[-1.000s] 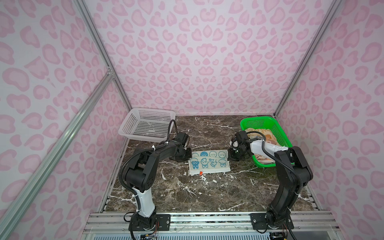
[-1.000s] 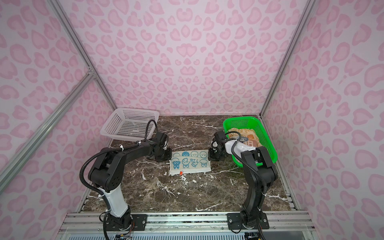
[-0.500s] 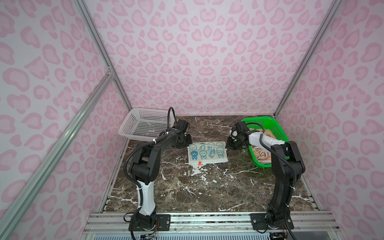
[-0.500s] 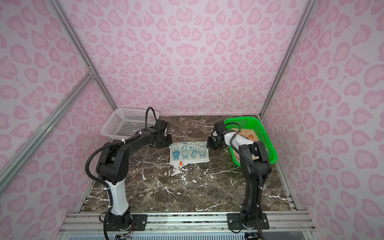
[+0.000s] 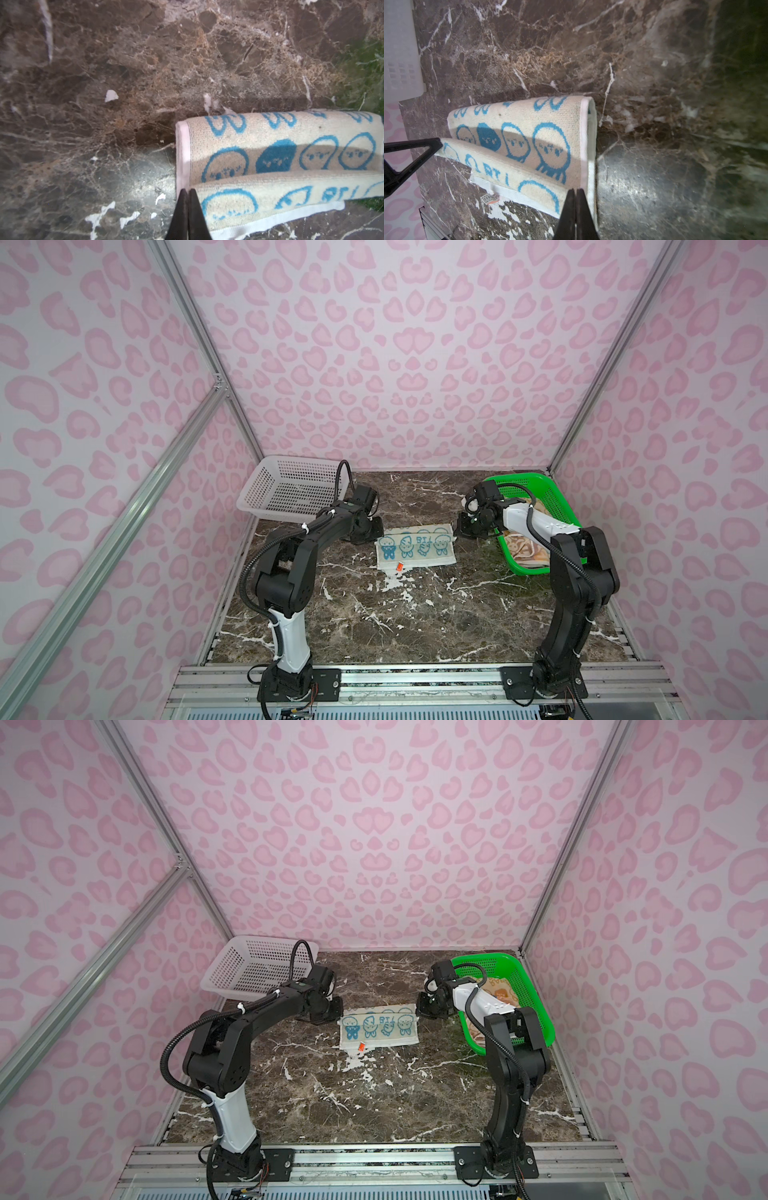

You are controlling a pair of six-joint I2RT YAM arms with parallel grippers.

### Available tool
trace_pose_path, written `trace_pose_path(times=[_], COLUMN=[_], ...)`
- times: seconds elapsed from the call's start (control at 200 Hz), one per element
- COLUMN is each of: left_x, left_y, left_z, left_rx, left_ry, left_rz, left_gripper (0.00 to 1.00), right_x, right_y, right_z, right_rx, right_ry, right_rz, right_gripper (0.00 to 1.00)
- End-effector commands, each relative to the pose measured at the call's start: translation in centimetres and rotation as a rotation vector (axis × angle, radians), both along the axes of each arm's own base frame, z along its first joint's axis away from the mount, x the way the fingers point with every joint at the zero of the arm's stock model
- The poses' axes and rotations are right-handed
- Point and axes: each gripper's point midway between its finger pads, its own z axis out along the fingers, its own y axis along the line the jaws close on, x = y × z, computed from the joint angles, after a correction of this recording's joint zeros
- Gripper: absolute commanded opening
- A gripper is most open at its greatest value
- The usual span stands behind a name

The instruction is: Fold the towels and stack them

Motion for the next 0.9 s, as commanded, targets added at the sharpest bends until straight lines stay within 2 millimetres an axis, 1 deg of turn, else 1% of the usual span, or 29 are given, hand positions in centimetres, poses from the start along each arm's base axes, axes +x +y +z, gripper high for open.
trace_pose_path(times=[0.0, 0.19, 0.285, 0.36, 0.475, 0.565, 0.59, 0.645, 0.745, 0.825, 0.895], left_x=[-0.8, -1.4, -1.6, -1.8, -2.3, -2.6, -2.6, -2.6, -2.5, -2.4, -2.5], left_y=[0.7, 0.7, 0.8, 0.8, 0.2, -0.8, -1.0, -1.6, -2.0, -2.1, -2.3], left_z=[-0.3, -0.5, -0.4, -0.8, -1.3, -1.4, -1.5, -1.3, -0.8, -0.3, 0.5], left_rx=[0.046, 0.044, 0.048, 0.046, 0.032, 0.006, -0.002, -0.015, -0.012, -0.015, -0.02], left_ry=[0.001, 0.004, 0.003, 0.009, 0.013, 0.01, 0.008, -0.001, -0.013, -0.023, -0.037], left_rz=[0.022, 0.026, 0.026, 0.024, 0.006, -0.014, -0.02, -0.033, -0.042, -0.044, -0.056], left_gripper=[0.03, 0.03, 0.03, 0.03, 0.03, 0.03, 0.05, 0.13, 0.18, 0.25, 0.31], right_x=[-0.7, -1.7, -1.7, -1.9, -2.2, -2.3, -2.3, -2.3, -2.2, -2.2, -2.1], right_y=[-1.0, -1.2, -1.3, -1.2, -1.2, -1.2, -1.3, -1.1, -0.9, -0.7, -0.8], right_z=[-0.7, -1.5, -1.6, -1.9, -2.6, -2.9, -3.0, -3.1, -2.9, -2.3, -1.5], right_rx=[-0.049, -0.054, -0.053, -0.059, -0.064, -0.072, -0.076, -0.075, -0.079, -0.082, -0.084], right_ry=[0.014, 0.027, 0.028, 0.032, 0.042, 0.047, 0.047, 0.048, 0.038, 0.023, 0.003], right_rz=[-0.012, -0.011, -0.013, -0.008, -0.009, -0.01, -0.009, -0.007, 0.002, 0.006, 0.005], right_gripper=[0.0, 0.0, 0.0, 0.0, 0.0, 0.0, 0.0, 0.0, 0.0, 0.1, 0.15])
